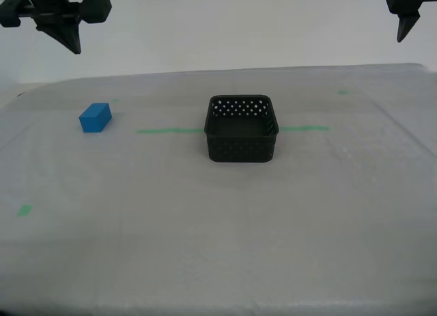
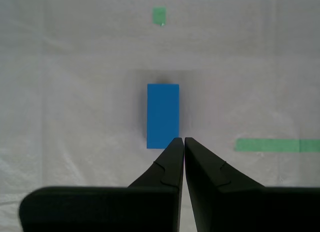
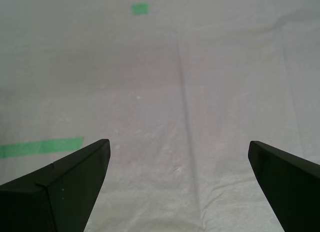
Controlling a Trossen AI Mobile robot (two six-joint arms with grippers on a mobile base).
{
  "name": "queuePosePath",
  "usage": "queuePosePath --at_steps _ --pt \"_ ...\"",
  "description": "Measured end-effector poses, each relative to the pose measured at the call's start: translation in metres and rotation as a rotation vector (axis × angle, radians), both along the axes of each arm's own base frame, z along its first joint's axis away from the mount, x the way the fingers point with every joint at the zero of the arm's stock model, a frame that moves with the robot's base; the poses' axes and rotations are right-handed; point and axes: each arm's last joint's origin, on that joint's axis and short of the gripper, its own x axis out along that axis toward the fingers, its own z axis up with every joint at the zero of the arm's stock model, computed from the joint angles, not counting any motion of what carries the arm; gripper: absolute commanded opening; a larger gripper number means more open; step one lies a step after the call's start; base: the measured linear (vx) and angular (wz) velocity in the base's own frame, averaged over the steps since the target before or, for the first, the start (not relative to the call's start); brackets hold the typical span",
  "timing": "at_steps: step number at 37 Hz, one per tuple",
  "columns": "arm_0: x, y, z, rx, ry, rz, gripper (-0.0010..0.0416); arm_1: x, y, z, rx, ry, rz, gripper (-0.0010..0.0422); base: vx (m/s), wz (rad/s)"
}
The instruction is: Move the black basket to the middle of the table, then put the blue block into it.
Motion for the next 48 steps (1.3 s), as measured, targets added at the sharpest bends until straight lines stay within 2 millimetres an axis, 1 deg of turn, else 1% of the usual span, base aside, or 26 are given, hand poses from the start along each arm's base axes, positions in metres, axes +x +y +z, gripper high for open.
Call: queuePosePath --at_steps 4,9,13,16,22,31,35,47,48 --pt "0.000 0.000 0.000 0.000 0.000 0.001 0.0387 0.010 0.000 -0.005 0.001 0.014 -0.002 0.0000 0.000 0.000" --pt "0.000 0.000 0.000 0.000 0.000 0.000 0.0387 0.018 0.001 -0.010 0.002 0.057 -0.003 0.0000 0.000 0.000" --pt "0.000 0.000 0.000 0.000 -0.002 0.001 0.0387 0.021 0.001 -0.012 0.006 0.079 -0.011 0.0002 0.000 0.000" --pt "0.001 0.000 0.000 0.000 -0.008 0.001 0.0387 0.020 0.002 -0.013 0.008 0.090 -0.015 0.0017 0.000 0.000" --pt "0.001 0.000 0.000 0.000 -0.009 0.000 0.0387 0.019 0.003 -0.013 0.022 0.097 -0.027 0.0083 0.000 0.000" --pt "0.001 0.000 0.001 0.000 -0.013 0.000 0.0387 0.019 0.004 -0.013 0.030 0.099 -0.044 0.0213 0.000 0.000" --pt "0.001 0.000 0.001 0.000 -0.015 0.000 0.0387 0.021 0.004 -0.012 0.031 0.082 -0.043 0.0264 0.000 0.000" --pt "0.001 0.000 0.001 0.000 -0.015 0.000 0.0387 0.023 0.006 -0.012 0.036 0.057 -0.042 0.0408 0.000 0.000" --pt "0.001 0.000 0.001 0.000 -0.015 0.001 0.0387 0.023 0.007 -0.012 0.038 0.054 -0.043 0.0406 0.000 0.000"
